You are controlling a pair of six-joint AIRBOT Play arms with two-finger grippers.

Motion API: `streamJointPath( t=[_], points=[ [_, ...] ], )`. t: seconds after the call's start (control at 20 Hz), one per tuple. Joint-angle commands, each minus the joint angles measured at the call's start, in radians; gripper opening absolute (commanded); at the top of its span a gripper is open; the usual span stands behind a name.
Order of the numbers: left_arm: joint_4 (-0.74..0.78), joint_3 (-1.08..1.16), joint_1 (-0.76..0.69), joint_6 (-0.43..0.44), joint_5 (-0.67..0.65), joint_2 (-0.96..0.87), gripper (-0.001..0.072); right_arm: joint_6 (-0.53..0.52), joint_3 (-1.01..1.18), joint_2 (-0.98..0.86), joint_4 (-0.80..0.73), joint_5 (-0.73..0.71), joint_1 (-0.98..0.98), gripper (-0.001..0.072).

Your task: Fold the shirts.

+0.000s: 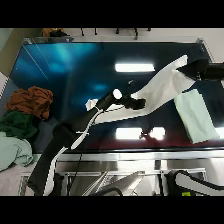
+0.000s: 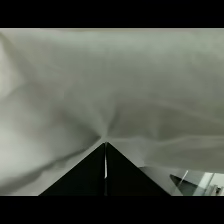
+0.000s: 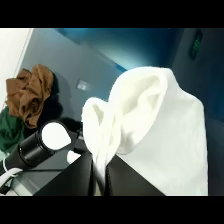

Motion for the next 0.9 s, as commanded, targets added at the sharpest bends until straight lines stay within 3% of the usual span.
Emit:
streamJointPath(
  t=[0.0,0.15,0.25,0.45,0.65,0.7,0.8,0.85],
  points=[
    [-0.003,0.038,0.074,0.010,-0.204,0.057,0.0017,0.015,0.000,0.003,0.010,0.016,0.013,0.0019],
    [-0.002,0.042,0.251,0.053,-0.467,0.249,0.0016,0.018,-0.002,-0.017,0.014,-0.002,0.101,0.0019],
    [-0.002,0.055,0.387,0.048,-0.567,0.404,0.0017,0.017,-0.002,-0.050,0.035,-0.055,0.221,0.0019],
    [0.002,-0.024,0.661,0.030,-0.520,0.733,0.0017,-0.008,-0.002,-0.192,0.044,-0.301,0.592,0.0020],
    [0.002,-0.107,0.891,0.042,-0.517,0.961,0.0018,-0.142,-0.002,-0.425,0.055,-0.660,0.962,0.0029],
    [0.003,-0.131,0.930,0.058,-0.520,0.996,0.0018,-0.225,-0.002,-0.487,0.079,-0.773,1.042,0.0087],
    [0.002,-0.206,0.983,0.083,-0.514,1.061,0.0018,-0.369,0.003,-0.568,0.178,-0.982,1.139,0.0577],
    [0.002,-0.249,1.001,0.100,-0.505,1.089,0.0018,-0.410,0.009,-0.576,0.192,-1.004,1.146,0.0622]
  ],
)
